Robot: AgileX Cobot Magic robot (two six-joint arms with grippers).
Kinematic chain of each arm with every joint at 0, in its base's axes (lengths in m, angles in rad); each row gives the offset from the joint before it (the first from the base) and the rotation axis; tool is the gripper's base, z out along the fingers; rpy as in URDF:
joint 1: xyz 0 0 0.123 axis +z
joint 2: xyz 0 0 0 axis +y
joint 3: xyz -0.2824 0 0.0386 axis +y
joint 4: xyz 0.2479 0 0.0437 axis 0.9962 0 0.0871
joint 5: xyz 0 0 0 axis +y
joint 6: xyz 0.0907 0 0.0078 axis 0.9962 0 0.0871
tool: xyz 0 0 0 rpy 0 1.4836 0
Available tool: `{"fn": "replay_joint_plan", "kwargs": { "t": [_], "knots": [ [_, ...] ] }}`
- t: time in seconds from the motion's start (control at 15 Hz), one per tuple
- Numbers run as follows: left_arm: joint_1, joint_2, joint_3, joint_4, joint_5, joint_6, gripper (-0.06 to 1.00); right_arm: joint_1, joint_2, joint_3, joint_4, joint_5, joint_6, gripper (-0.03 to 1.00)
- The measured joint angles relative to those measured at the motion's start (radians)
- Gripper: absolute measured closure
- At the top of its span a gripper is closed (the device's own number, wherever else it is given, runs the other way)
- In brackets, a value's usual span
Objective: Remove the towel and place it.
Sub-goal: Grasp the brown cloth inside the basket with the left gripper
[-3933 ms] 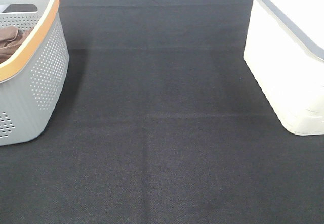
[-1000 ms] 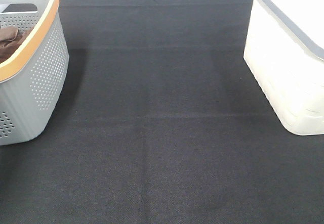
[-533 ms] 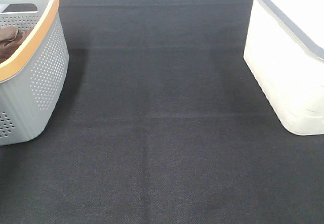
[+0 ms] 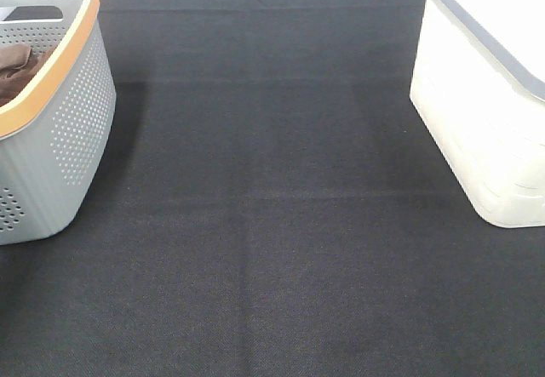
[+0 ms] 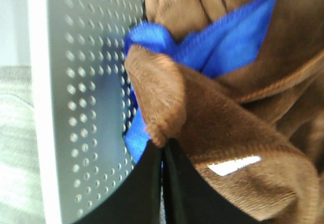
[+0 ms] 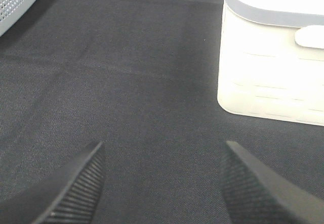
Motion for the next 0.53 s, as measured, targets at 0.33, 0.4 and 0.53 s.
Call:
{"fn": "replay_joint_plan", "kwargs": {
  "t": [0.33,0.4,0.53],
  "knots": [
    [0.0,-0.101,-0.115,-0.096,0.002,0.001,0.94,0.0,0.0,0.0,0.0,0.0,0.0,0.35],
    [0.0,-0.129,-0.147,-0.14,0.004,0.007,0.94,0.0,0.0,0.0,0.0,0.0,0.0,0.35],
    [0.0,-0.169,-0.186,-0.224,0.0,0.008,0.94,0.0,0.0,0.0,0.0,0.0,0.0,0.35]
  ]
}}
